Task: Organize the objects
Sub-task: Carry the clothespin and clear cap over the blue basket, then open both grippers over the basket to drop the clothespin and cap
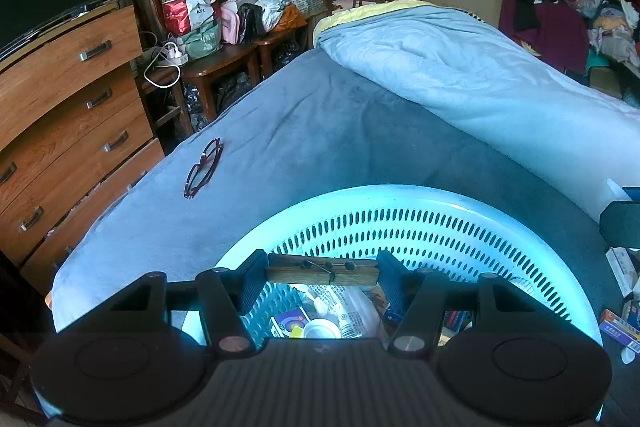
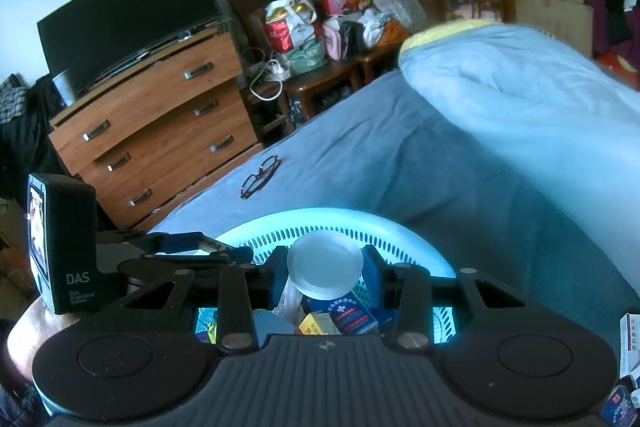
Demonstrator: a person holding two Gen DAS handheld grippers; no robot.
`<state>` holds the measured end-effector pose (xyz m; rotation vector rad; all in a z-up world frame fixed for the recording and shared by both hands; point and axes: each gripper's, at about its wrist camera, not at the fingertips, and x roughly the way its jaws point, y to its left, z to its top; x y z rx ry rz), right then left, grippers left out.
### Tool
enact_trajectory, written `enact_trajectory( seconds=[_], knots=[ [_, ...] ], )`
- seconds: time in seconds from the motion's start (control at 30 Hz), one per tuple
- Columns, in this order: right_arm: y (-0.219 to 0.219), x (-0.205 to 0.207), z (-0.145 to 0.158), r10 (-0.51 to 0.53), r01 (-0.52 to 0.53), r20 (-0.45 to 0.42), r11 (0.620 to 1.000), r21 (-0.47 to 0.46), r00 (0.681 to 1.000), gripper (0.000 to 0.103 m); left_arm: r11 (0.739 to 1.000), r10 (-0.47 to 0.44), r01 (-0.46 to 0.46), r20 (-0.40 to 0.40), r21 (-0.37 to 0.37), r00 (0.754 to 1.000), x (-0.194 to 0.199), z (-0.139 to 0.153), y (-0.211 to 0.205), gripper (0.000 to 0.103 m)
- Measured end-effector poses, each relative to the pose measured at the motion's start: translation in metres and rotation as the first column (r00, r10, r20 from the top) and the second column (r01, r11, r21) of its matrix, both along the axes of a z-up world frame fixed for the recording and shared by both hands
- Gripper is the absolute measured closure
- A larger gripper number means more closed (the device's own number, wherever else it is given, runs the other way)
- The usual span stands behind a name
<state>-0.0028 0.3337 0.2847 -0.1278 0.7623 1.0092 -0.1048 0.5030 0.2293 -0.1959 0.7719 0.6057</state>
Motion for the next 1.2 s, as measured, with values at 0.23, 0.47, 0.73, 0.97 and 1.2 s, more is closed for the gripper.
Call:
enact_trajectory(
  seconds=[0.23, 0.47, 0.73, 0.97, 1.2],
  knots=[
    [0.0, 0.001, -0.001, 0.0, 0.0, -0.002, 1.0, 0.001, 1.0, 0.063, 1.0, 0.0, 0.0, -0.004, -0.002, 1.0, 0.002, -0.001, -0.002, 0.041],
    [0.002, 0.0, -0.004, -0.003, 0.003, -0.002, 1.0, 0.002, 1.0, 0.062, 1.0, -0.007, 0.007, -0.002, -0.003, 1.0, 0.002, -0.003, 0.0, 0.041],
    [0.003, 0.0, -0.007, -0.004, 0.004, -0.004, 1.0, 0.0, 1.0, 0.063, 1.0, -0.004, 0.004, -0.006, -0.009, 1.0, 0.003, -0.008, 0.003, 0.041],
    [0.004, -0.001, -0.008, -0.003, 0.003, -0.006, 1.0, -0.001, 1.0, 0.062, 1.0, -0.005, 0.004, -0.009, -0.012, 1.0, 0.004, -0.009, 0.004, 0.041],
    [0.006, 0.001, -0.012, -0.004, 0.004, -0.01, 1.0, -0.003, 1.0, 0.062, 1.0, -0.003, 0.003, -0.013, -0.012, 1.0, 0.004, -0.012, 0.004, 0.041]
  ],
)
